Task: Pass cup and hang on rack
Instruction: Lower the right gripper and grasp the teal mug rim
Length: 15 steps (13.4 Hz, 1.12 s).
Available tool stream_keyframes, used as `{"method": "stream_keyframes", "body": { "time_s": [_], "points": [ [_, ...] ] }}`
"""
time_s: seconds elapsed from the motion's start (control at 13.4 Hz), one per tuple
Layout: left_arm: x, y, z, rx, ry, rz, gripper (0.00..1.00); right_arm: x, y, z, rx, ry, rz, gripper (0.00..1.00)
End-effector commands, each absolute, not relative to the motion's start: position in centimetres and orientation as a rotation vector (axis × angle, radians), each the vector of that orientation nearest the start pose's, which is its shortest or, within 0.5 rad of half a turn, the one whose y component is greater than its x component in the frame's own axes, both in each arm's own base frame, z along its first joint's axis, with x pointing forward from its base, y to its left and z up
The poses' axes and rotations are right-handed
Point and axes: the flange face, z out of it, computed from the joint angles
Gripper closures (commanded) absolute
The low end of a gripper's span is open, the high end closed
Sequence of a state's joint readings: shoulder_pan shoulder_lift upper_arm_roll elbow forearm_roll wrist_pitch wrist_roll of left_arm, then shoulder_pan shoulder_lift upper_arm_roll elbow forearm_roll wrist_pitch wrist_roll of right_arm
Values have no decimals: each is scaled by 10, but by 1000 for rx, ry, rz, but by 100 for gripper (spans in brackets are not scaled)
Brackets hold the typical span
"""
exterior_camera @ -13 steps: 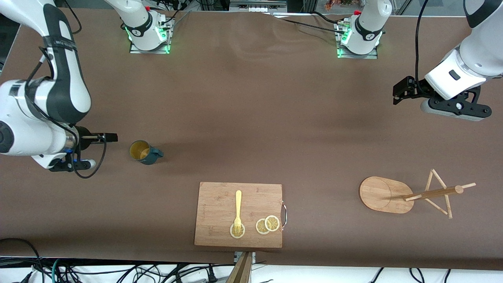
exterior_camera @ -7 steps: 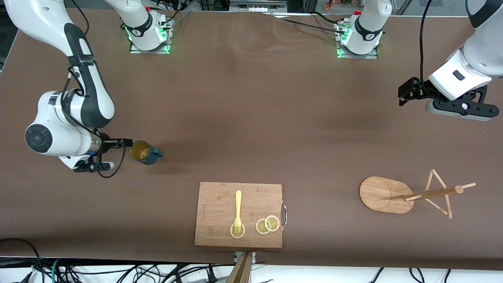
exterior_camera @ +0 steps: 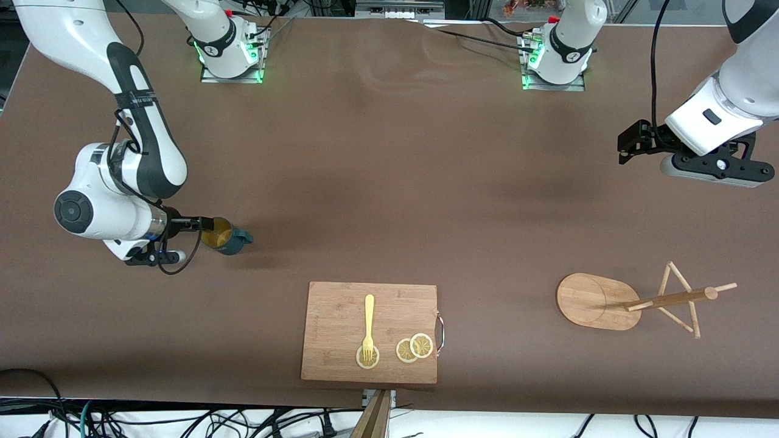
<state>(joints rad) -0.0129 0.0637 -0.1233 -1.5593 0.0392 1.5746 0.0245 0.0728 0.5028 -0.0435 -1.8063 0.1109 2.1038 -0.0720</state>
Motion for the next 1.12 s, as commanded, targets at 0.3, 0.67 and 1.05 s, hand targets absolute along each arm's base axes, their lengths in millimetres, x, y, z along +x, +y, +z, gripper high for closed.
{"method": "stream_keyframes", "body": {
  "time_s": [0.3, 0.67, 1.05],
  "points": [
    [574, -68, 601, -3077, 254, 54, 0, 629, 43, 236, -3020, -36, 297, 100],
    [576, -52, 599, -3092, 217, 63, 0, 635, 141, 279, -3039, -42, 266, 100],
    [594, -35, 532, -3092, 193, 330, 0, 619, 305, 308, -2994, 275, 247, 100]
  ]
}}
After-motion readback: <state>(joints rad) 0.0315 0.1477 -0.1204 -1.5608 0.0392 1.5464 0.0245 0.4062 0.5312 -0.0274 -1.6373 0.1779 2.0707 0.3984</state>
